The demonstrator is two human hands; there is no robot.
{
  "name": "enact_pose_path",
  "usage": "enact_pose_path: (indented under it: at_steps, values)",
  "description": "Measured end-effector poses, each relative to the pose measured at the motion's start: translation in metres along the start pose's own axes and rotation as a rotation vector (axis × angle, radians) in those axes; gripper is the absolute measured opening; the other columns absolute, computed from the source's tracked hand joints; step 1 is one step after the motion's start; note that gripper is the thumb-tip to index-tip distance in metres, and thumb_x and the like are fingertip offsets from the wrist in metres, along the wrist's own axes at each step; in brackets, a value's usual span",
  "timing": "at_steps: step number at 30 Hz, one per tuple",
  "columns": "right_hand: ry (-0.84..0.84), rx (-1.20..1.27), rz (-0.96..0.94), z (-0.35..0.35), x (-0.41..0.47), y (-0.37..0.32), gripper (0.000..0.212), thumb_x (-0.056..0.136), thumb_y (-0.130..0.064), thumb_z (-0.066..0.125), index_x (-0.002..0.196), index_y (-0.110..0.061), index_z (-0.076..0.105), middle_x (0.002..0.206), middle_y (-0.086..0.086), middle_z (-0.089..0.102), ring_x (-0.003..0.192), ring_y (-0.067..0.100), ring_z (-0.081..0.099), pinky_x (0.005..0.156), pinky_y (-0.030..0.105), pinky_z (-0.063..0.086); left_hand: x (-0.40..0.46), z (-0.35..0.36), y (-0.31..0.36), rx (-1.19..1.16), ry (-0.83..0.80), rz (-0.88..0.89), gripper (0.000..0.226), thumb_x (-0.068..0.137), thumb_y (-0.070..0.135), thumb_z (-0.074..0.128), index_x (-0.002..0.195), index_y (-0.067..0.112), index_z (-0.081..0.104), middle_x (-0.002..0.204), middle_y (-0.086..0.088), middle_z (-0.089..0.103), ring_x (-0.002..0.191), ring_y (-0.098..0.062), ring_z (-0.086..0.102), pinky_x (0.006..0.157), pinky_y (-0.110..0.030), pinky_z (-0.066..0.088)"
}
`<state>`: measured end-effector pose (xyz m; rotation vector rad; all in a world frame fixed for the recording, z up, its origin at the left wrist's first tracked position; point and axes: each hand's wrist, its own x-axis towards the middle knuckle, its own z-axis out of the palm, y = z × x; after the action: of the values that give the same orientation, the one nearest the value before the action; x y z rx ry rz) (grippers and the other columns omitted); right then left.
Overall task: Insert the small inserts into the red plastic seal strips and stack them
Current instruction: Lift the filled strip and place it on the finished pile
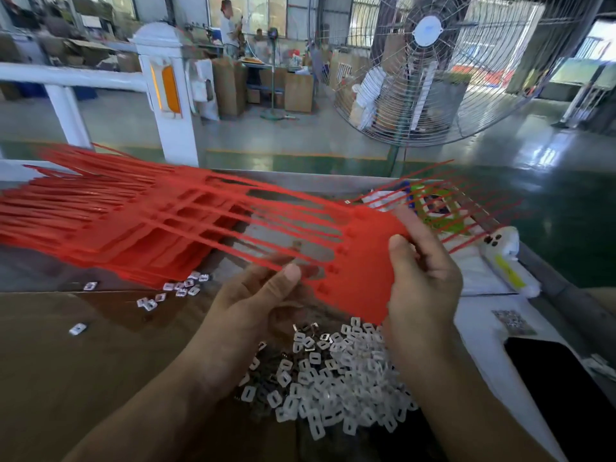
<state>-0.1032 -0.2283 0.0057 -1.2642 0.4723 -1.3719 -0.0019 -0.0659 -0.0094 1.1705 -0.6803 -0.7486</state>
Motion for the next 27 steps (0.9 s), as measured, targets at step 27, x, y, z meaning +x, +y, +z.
enact_pose_path:
  at_steps: [27]
  values:
    - [-0.232, 0.008, 0.602, -0.051, 0.066, -0.002, 0.018, 0.093, -0.001, 0.063, 0.102, -0.014, 0.073, 0.091, 0.001, 0.081, 0.077, 0.012, 0.077, 0.057, 0.029, 0.062, 0.007, -0.041, 0.025, 0.068, 0.043, -0.011, 0.03, 0.087, 0.011, 0.071, 0.117, 0.014, 0.074, 0.108, -0.02, 0.074, 0.082, -0.028, 0.069, 0.062, -0.034, 0.061]
